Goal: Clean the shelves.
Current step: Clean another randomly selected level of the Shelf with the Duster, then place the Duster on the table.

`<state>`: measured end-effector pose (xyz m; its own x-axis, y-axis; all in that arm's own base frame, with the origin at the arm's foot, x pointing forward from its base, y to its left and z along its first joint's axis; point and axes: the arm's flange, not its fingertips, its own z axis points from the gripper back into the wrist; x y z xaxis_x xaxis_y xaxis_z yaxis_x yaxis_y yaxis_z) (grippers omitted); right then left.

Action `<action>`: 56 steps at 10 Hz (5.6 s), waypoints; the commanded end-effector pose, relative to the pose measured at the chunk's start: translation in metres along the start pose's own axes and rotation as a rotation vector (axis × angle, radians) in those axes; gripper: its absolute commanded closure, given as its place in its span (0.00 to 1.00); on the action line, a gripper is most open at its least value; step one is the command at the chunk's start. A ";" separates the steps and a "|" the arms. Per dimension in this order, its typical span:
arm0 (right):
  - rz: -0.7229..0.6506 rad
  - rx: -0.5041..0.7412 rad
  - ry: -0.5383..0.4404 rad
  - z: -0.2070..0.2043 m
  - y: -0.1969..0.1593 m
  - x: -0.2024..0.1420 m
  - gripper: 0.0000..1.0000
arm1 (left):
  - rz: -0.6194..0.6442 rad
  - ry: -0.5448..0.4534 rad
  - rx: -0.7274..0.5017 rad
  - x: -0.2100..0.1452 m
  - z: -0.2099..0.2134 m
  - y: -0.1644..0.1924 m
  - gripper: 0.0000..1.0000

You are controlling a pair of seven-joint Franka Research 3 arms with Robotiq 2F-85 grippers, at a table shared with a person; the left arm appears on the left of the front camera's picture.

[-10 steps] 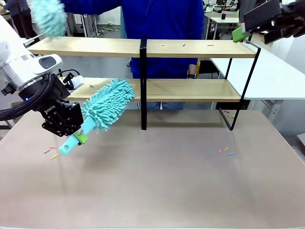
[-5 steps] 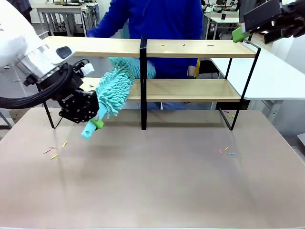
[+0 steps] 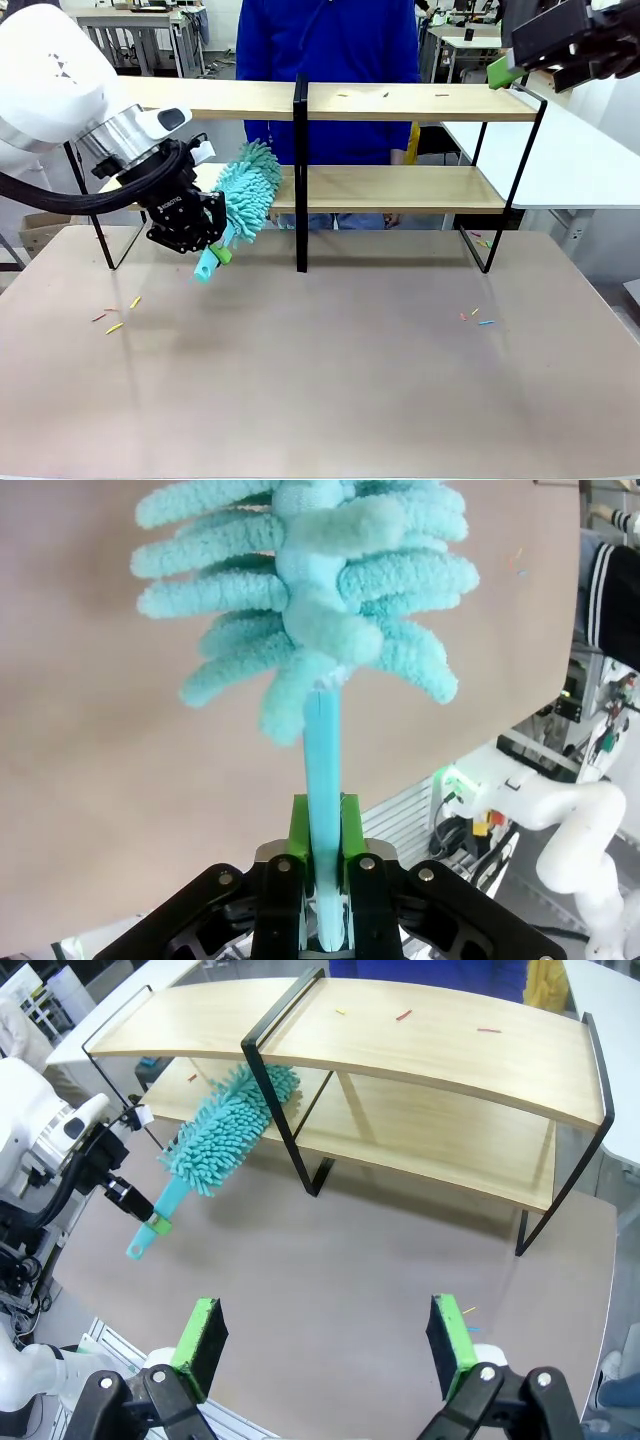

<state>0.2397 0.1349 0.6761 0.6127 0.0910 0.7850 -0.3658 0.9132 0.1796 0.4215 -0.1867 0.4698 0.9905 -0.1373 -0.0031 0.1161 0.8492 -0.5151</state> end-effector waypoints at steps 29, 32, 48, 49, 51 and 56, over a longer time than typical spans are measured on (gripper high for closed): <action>-0.002 0.007 -0.001 0.000 -0.001 0.001 0.00 | -0.830 0.131 -0.539 -0.194 0.178 0.175 0.87; -0.002 0.007 -0.001 0.000 -0.001 0.001 0.00 | -0.657 -0.047 -0.600 -0.212 0.250 0.186 0.87; -0.002 0.007 -0.001 0.000 -0.001 0.001 0.00 | -0.437 -0.153 -0.362 -0.222 0.325 0.189 0.87; -0.002 0.007 -0.001 0.000 -0.001 0.001 0.00 | -0.437 -0.153 -0.362 -0.222 0.325 0.189 0.87; -0.002 0.007 -0.001 0.000 -0.001 0.001 0.00 | -0.437 -0.153 -0.362 -0.222 0.325 0.189 0.87; -0.057 0.141 0.051 0.001 -0.014 -0.015 0.00 | -0.622 0.003 -0.324 -0.224 0.310 0.182 0.87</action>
<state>0.2394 0.1327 0.6726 0.6322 0.0762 0.7711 -0.3740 0.9016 0.2175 0.2490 0.1633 0.6482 0.8383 -0.4022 0.3682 0.5361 0.4851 -0.6908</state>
